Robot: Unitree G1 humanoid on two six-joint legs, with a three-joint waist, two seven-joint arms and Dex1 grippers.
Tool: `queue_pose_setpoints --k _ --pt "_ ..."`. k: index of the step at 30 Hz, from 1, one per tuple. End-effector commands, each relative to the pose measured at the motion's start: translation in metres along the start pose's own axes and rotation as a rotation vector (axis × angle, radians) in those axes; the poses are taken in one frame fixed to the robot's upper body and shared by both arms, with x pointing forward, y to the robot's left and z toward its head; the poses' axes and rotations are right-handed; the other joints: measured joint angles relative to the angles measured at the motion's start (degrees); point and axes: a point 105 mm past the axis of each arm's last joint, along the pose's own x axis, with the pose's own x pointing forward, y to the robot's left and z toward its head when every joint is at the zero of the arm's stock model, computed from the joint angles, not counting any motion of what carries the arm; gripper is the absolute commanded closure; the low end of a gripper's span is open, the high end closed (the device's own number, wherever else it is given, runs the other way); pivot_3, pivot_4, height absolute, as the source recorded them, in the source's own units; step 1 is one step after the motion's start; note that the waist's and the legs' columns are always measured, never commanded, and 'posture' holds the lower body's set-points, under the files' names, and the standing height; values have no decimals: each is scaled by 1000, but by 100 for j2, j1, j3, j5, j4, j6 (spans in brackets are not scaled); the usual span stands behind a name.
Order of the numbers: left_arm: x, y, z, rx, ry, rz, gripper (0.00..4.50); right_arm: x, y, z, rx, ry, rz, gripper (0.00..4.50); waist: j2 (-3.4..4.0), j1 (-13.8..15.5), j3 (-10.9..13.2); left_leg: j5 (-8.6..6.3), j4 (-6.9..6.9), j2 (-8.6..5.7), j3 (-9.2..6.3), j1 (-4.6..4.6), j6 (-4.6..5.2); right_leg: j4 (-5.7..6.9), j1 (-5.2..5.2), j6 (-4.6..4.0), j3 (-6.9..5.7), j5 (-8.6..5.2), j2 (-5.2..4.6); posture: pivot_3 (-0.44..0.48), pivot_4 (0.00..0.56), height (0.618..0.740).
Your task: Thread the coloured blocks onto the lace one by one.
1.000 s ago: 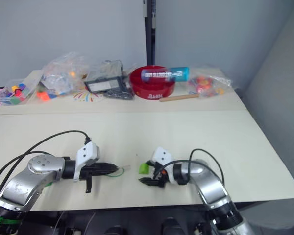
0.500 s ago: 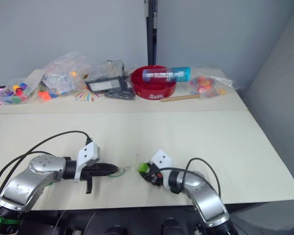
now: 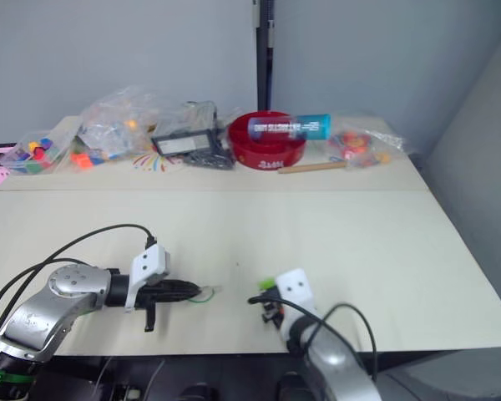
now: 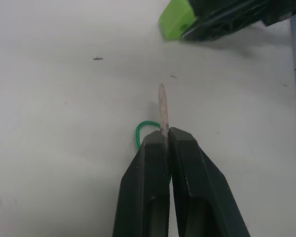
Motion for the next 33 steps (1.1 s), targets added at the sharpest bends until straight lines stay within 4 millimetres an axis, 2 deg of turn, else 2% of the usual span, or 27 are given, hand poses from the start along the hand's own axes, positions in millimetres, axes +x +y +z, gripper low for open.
queue_pose_setpoints --k 1,4,6,9,13,18,20,22,26,31,33 --pt "-4 2 9 41 -19 -3 4500 -7 1 5 37 2 -55 3346 -4 -20 -2 1 3 0 7 1 -2 -4 2 0 4 1 -2 0 150 731" --pt "-4 3 9 43 -15 -8 4500 -4 10 3 70 18 -4 3346 -6 -15 -4 5 3 2 8 11 -8 -6 10 7 3 -4 -1 0 150 731" --pt "-4 3 9 44 -12 -10 4500 -4 13 4 89 15 27 2291 -8 -24 -4 5 3 4 8 11 -8 -6 9 30 3 -19 1 0 150 731" --pt "-4 4 9 46 -10 -10 4500 -5 9 11 90 -23 43 1189 -8 -24 -5 4 3 5 7 10 -7 -4 9 31 3 -19 2 0 150 731" --pt "-5 5 10 44 -11 -6 4500 -12 -2 23 37 -73 89 20 -8 -15 -4 4 3 2 7 8 -7 -5 9 28 3 -17 0 0 150 731" --pt "-5 5 11 41 -13 0 4500 -21 -20 36 -117 -98 253 20 -9 -9 -4 4 3 0 8 6 -7 -6 11 28 4 -17 -1 0 150 731" --pt "-4 5 11 39 -15 1 4500 -30 -13 44 -176 -121 453 20 -9 -16 -3 4 3 1 7 7 -6 -6 11 28 2 -17 1 0 150 731" --pt "-4 5 12 41 -14 -6 4500 -39 -4 41 -285 -56 761 20 -9 -44 -1 3 3 2 7 10 -4 -6 16 28 3 -17 3 0 150 731" --pt "-2 6 14 51 -15 -16 4500 -19 -25 37 -471 42 916 20 -14 -45 0 3 5 3 11 22 -3 -10 28 35 5 -21 4 0 150 731" --pt "0 4 16 62 -18 -22 4500 16 -48 32 -636 81 976 20 -15 -26 0 2 6 1 12 14 0 -10 22 4 6 -2 2 0 150 731" --pt "-1 3 16 63 -17 -21 4500 24 -51 30 -670 89 1009 20 -15 -13 1 1 6 -3 13 10 0 -11 19 5 5 -2 -1 0 150 731"
